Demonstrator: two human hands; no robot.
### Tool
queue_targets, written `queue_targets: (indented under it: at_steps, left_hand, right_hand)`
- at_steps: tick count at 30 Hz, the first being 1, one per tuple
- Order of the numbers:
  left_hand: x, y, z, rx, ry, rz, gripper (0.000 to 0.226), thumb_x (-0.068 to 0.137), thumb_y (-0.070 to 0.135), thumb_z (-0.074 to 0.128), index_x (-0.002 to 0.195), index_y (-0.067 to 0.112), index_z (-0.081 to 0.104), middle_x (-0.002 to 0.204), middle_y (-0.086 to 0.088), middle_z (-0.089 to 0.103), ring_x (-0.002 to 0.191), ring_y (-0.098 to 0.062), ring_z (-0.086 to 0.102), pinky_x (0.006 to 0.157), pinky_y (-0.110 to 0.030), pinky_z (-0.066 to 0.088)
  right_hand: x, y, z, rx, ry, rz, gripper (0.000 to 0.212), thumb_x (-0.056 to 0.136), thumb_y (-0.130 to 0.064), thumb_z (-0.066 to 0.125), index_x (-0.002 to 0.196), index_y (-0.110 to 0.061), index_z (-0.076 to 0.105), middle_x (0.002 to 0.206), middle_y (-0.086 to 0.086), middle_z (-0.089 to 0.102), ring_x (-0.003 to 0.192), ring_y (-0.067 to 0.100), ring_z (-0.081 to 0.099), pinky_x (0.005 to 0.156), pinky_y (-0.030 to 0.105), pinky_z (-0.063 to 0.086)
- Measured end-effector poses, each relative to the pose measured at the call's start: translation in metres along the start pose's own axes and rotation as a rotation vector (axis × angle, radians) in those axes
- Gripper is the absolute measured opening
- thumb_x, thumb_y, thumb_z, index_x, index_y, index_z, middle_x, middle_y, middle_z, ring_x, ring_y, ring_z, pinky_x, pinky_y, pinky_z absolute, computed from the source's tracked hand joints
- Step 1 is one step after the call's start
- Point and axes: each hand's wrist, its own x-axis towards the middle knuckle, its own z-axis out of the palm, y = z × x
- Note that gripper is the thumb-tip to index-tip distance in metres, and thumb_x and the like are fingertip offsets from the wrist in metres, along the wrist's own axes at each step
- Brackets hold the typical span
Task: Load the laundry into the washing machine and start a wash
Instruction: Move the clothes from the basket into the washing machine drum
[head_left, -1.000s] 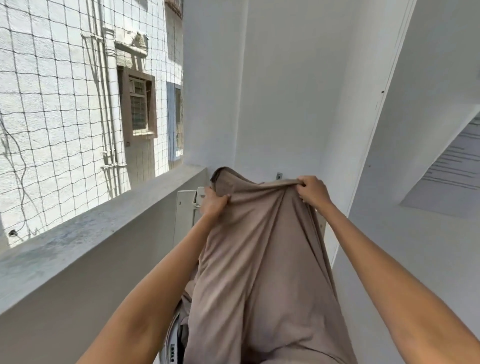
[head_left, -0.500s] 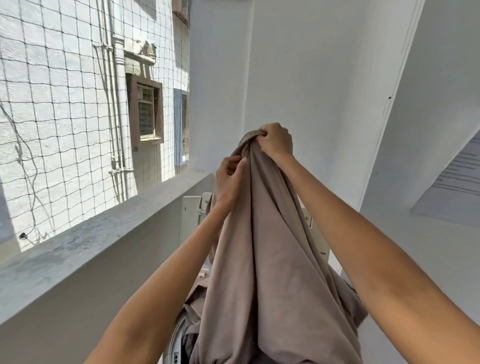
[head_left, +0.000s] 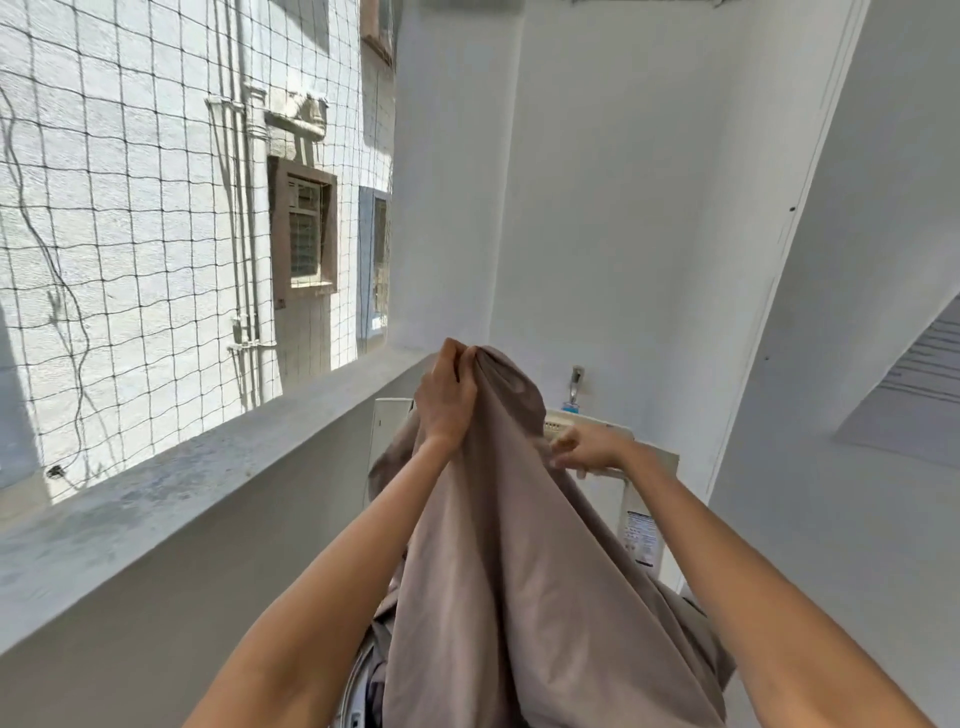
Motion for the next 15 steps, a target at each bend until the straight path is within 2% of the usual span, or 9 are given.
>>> queue_targets:
  at_steps: [2, 4, 5, 7, 10, 11, 13, 15]
  left_hand:
    - [-0.003, -0.005, 0.001, 0.03, -0.02, 0.019, 0.021, 0.098, 0.034, 0.042, 0.089, 0.016, 0.048, 0.077, 0.001, 0.061, 0.074, -0.025, 0.06, 0.061, -0.032, 0.039]
    - [-0.004, -0.012, -0.001, 0.141, -0.051, 0.086, 0.02, 0.096, 0.036, 0.046, 0.091, 0.016, 0.049, 0.089, -0.002, 0.059, 0.086, -0.025, 0.056, 0.071, -0.036, 0.041]
    - [-0.005, -0.017, -0.002, 0.207, -0.063, 0.124, 0.022, 0.093, 0.037, 0.052, 0.095, 0.015, 0.05, 0.095, -0.003, 0.056, 0.092, -0.025, 0.053, 0.078, -0.034, 0.038]
    - [-0.01, -0.026, -0.006, 0.286, -0.103, 0.193, 0.039, 0.086, 0.045, 0.06, 0.106, 0.012, 0.049, 0.111, -0.006, 0.05, 0.105, -0.025, 0.046, 0.091, -0.034, 0.032]
    - [-0.024, -0.029, -0.003, 0.3, -0.28, 0.385, 0.067, 0.081, 0.057, 0.06, 0.13, 0.014, 0.042, 0.139, -0.01, 0.039, 0.128, -0.026, 0.037, 0.108, -0.041, 0.028]
    - [-0.029, -0.026, 0.003, 0.301, -0.363, 0.413, 0.075, 0.081, 0.059, 0.058, 0.138, 0.015, 0.036, 0.144, -0.009, 0.037, 0.13, -0.027, 0.038, 0.108, -0.041, 0.03]
    - [-0.041, -0.013, 0.019, 0.29, -0.556, 0.32, 0.082, 0.082, 0.06, 0.057, 0.146, 0.019, 0.025, 0.144, -0.007, 0.042, 0.124, -0.028, 0.048, 0.099, -0.043, 0.039]
    - [-0.049, -0.002, 0.037, 0.281, -0.64, 0.212, 0.065, 0.088, 0.05, 0.055, 0.142, 0.022, 0.032, 0.127, -0.009, 0.06, 0.111, -0.032, 0.059, 0.084, -0.043, 0.046]
  right_hand:
    - [0.001, 0.008, 0.021, 0.029, 0.071, -0.002, 0.021, 0.092, -0.021, 0.059, 0.071, -0.02, 0.061, 0.067, 0.001, 0.058, 0.054, 0.011, 0.058, 0.041, 0.016, 0.039]
    - [0.002, 0.007, 0.024, 0.139, 0.24, 0.029, 0.022, 0.094, -0.024, 0.054, 0.078, -0.012, 0.064, 0.062, 0.003, 0.056, 0.049, 0.009, 0.056, 0.043, 0.018, 0.039]
    - [0.001, 0.005, 0.019, 0.167, 0.323, 0.045, 0.022, 0.094, -0.025, 0.053, 0.084, -0.01, 0.066, 0.06, 0.004, 0.058, 0.048, 0.008, 0.055, 0.046, 0.021, 0.04]
    - [-0.002, 0.001, 0.001, 0.12, 0.462, 0.064, 0.026, 0.093, -0.03, 0.053, 0.083, -0.01, 0.065, 0.06, 0.005, 0.063, 0.051, 0.01, 0.057, 0.056, 0.027, 0.04]
    - [-0.009, -0.008, -0.02, 0.091, 0.544, 0.014, 0.028, 0.093, -0.033, 0.055, 0.087, -0.009, 0.067, 0.073, 0.009, 0.07, 0.068, 0.021, 0.063, 0.07, 0.033, 0.047]
    - [-0.011, -0.015, -0.022, 0.105, 0.542, -0.037, 0.025, 0.092, -0.032, 0.056, 0.088, -0.01, 0.068, 0.075, 0.009, 0.07, 0.072, 0.022, 0.064, 0.074, 0.035, 0.049]
    - [-0.013, -0.029, -0.017, 0.125, 0.524, -0.141, 0.019, 0.091, -0.028, 0.058, 0.089, -0.013, 0.07, 0.079, 0.004, 0.071, 0.072, 0.018, 0.063, 0.076, 0.037, 0.05]
    - [-0.012, -0.035, -0.008, 0.148, 0.553, -0.185, 0.015, 0.09, -0.025, 0.06, 0.09, -0.014, 0.07, 0.08, 0.003, 0.07, 0.073, 0.018, 0.063, 0.074, 0.038, 0.05]
